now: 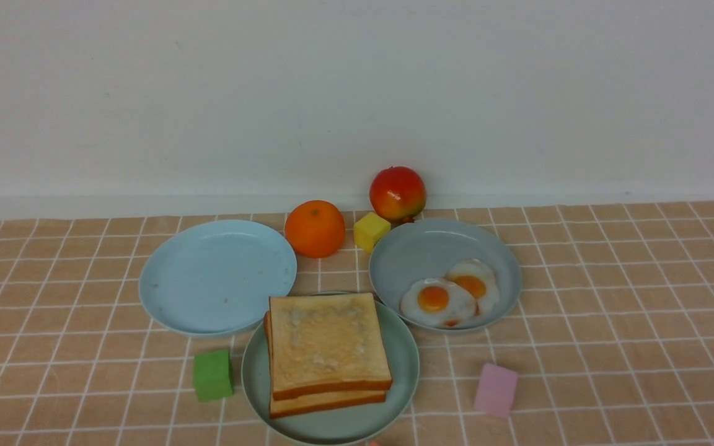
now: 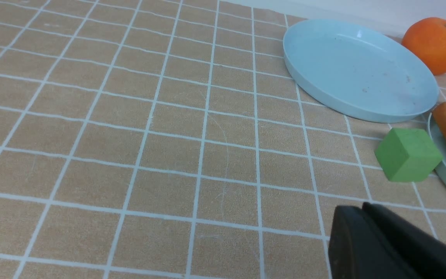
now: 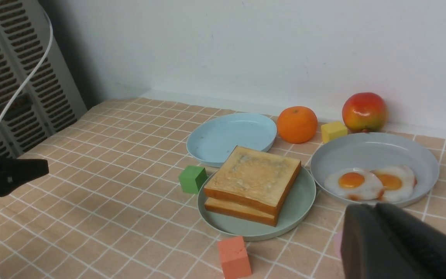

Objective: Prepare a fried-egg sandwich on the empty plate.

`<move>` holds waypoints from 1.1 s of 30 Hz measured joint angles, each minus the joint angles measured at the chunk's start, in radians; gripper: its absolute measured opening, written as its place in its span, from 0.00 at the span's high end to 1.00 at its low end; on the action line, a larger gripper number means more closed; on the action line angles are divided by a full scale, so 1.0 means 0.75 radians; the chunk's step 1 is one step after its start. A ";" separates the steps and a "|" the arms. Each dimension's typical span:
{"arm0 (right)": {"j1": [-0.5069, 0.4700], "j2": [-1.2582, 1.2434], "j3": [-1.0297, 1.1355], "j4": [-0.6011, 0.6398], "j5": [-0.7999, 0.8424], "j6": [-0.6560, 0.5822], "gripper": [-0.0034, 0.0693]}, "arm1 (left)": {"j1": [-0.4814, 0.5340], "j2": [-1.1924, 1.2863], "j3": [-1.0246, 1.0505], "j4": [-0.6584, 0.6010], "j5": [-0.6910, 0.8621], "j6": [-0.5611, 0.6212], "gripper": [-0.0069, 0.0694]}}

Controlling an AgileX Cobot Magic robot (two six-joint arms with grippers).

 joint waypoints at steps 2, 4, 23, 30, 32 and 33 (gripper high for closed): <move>-0.016 0.000 0.000 0.000 0.000 0.000 0.88 | 0.000 0.000 0.000 0.000 0.000 0.000 0.87; -0.033 0.000 0.001 0.001 -0.001 0.000 0.88 | 0.000 0.000 0.000 0.000 0.000 0.000 0.87; -0.255 0.000 0.130 -0.003 -0.005 0.000 0.84 | 0.000 0.000 0.000 0.000 0.000 0.001 0.84; -0.402 0.000 0.130 -0.003 -0.008 0.000 0.83 | 0.002 0.000 0.000 0.000 0.000 0.001 0.84; -0.433 0.000 0.130 -0.003 -0.008 0.000 0.83 | 0.002 0.000 0.000 0.000 0.000 0.001 0.83; -0.439 0.000 0.130 -0.003 -0.008 0.000 0.83 | 0.002 0.000 0.000 0.000 0.000 0.001 0.83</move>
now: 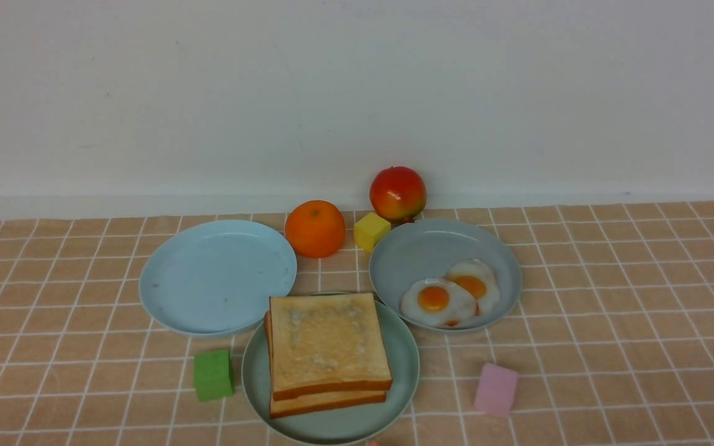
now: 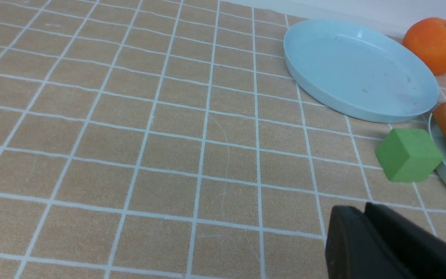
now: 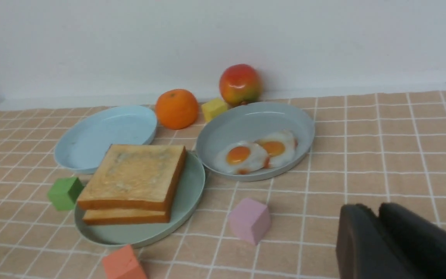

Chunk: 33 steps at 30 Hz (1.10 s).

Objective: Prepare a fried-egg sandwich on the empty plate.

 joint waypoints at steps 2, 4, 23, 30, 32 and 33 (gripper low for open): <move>-0.003 0.000 0.000 0.000 0.000 0.000 0.83 | 0.000 0.000 0.000 0.000 0.000 0.000 0.83; -0.006 0.000 0.016 -0.004 -0.028 0.000 0.82 | 0.000 0.000 0.000 0.000 0.000 0.000 0.83; -0.193 0.000 0.421 -0.456 -0.352 0.136 0.81 | 0.000 0.000 0.000 0.000 0.000 0.000 0.80; -0.193 0.000 0.496 -0.460 -0.415 0.137 0.80 | 0.000 0.000 0.000 0.000 0.000 0.000 0.79; -0.193 0.000 0.496 -0.460 -0.415 0.137 0.79 | 0.000 0.000 0.000 0.000 0.000 0.000 0.79; -0.193 0.000 0.496 -0.460 -0.415 0.137 0.79 | 0.000 0.000 0.000 0.000 0.000 0.000 0.79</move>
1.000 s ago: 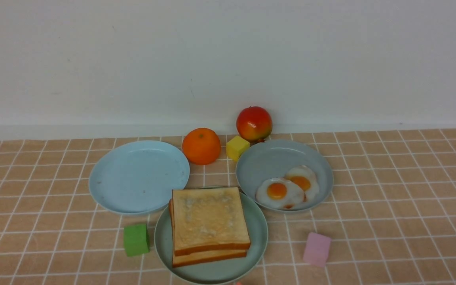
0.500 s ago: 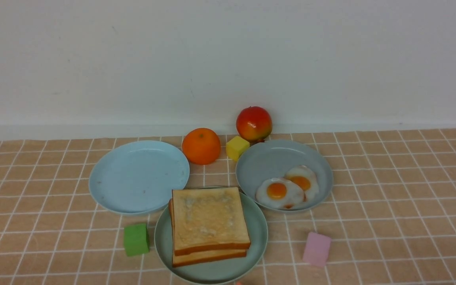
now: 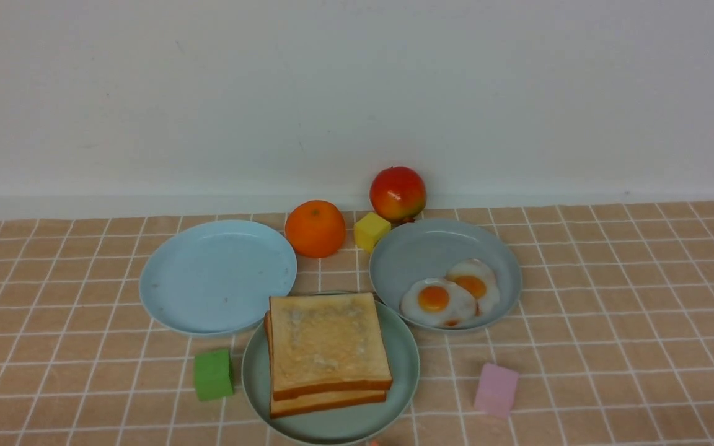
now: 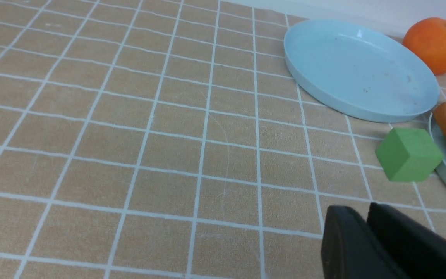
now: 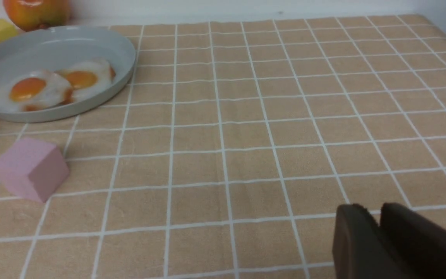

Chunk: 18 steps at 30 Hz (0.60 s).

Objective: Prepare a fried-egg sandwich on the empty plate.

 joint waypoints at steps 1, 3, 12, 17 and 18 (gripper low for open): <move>0.000 0.000 0.000 0.000 0.000 0.000 0.79 | 0.000 0.000 0.000 0.000 0.000 0.000 0.79; 0.000 0.000 0.000 0.000 0.000 0.000 0.79 | 0.000 0.000 0.000 0.000 0.000 0.000 0.78; 0.000 0.000 0.000 0.000 0.000 0.000 0.77 | 0.000 0.000 0.000 0.000 0.000 0.000 0.78; 0.000 0.000 0.000 0.000 0.000 0.000 0.76 | 0.000 0.000 0.000 0.000 0.000 0.000 0.78; 0.000 0.000 0.000 0.000 0.000 0.000 0.76 | 0.000 0.000 0.000 0.000 0.000 0.000 0.78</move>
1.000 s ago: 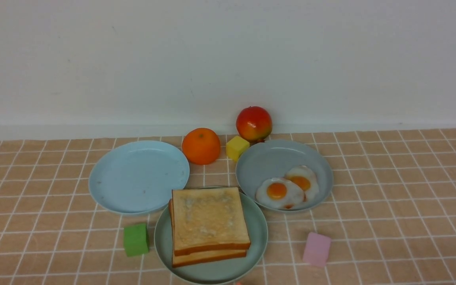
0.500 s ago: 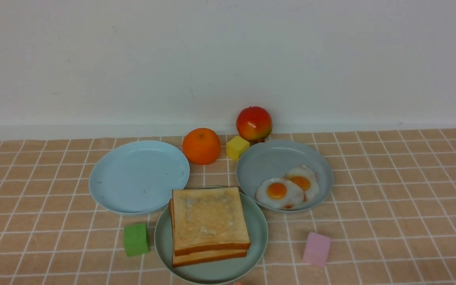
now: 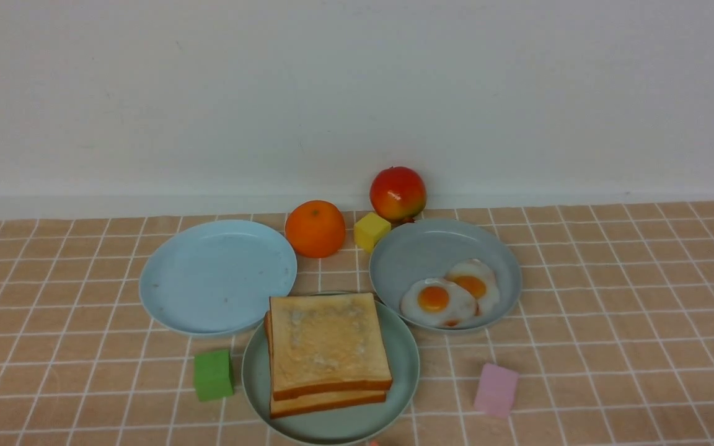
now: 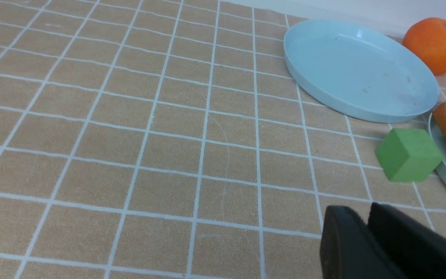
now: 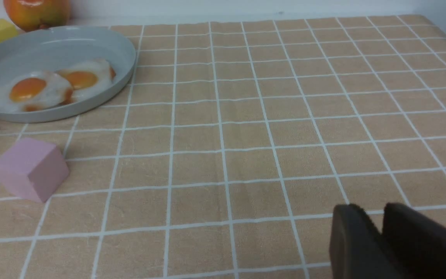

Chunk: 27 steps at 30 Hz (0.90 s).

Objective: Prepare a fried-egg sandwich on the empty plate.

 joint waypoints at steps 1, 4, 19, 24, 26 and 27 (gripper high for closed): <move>0.000 0.000 0.000 0.000 0.000 0.000 0.76 | 0.000 0.000 0.000 0.000 0.000 0.000 0.78; 0.000 0.000 0.000 0.000 0.000 0.000 0.75 | 0.000 0.000 0.000 0.000 0.000 0.000 0.78; 0.000 0.000 0.000 0.000 0.000 0.000 0.73 | 0.000 0.000 0.000 0.000 0.000 0.000 0.77; 0.000 0.000 0.000 0.000 0.000 0.000 0.72 | 0.000 0.000 0.000 0.000 0.000 0.000 0.77; 0.000 0.000 0.000 0.000 0.000 0.000 0.72 | 0.000 0.000 0.000 0.000 0.000 0.000 0.77; 0.000 0.000 0.000 0.000 0.000 0.000 0.71 | 0.000 0.000 0.000 0.000 0.000 0.000 0.77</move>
